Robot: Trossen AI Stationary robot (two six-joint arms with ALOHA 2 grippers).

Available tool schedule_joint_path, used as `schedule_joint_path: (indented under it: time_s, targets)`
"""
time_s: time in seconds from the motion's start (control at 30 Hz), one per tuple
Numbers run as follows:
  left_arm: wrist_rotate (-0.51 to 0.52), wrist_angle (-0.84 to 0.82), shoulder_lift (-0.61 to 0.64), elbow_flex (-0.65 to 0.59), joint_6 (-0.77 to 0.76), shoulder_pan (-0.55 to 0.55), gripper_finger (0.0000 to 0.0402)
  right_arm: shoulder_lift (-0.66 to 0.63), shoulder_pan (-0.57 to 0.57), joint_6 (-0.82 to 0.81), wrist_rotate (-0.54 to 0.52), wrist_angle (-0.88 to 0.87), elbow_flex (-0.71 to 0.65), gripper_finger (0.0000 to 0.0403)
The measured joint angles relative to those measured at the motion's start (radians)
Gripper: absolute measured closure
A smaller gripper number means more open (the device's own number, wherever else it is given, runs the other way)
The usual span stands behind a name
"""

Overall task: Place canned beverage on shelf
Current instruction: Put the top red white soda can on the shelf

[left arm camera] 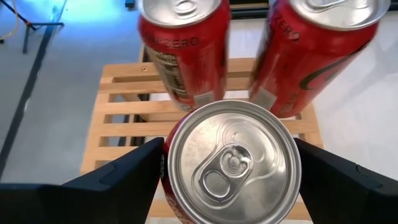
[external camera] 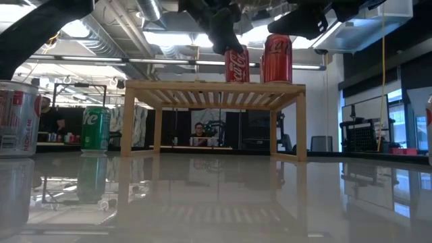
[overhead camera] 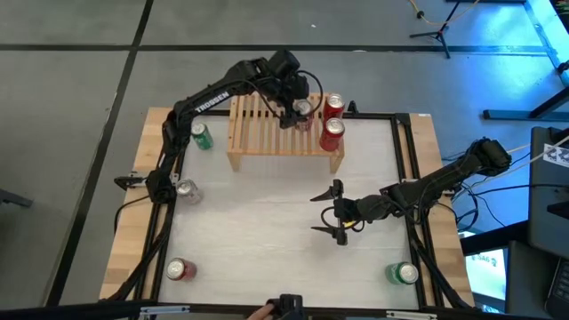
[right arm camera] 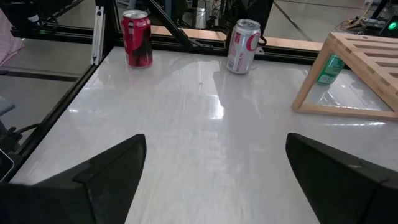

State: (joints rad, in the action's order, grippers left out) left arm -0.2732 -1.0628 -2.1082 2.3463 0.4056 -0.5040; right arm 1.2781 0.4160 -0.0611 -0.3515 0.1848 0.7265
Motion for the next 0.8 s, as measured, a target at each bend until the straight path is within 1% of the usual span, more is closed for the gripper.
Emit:
schedule_joint_path:
  time_s: [0.23, 0.57, 0.67, 0.8]
  targets:
    - [-0.007, -0.002, 0.0, 0.0, 0.004, 0.028, 0.0081, 0.0, 0.0, 0.009, 0.0, 0.001, 0.0, 0.0022]
    - [0.0, 0.0, 0.0, 0.0, 0.016, 0.027, 0.008, 0.0, 0.0, 0.014, 0.0, 0.007, 0.0, 0.0022]
    - [0.001, 0.0, 0.001, 0.0, 0.017, 0.027, 0.0064, 0.0, 0.0, 0.014, 0.0, 0.007, 0.0, 0.0022]
    - [0.002, 0.005, 0.002, 0.0, 0.023, 0.027, 0.0025, 0.0, 0.0, 0.014, 0.0, 0.007, 0.0, 0.0022]
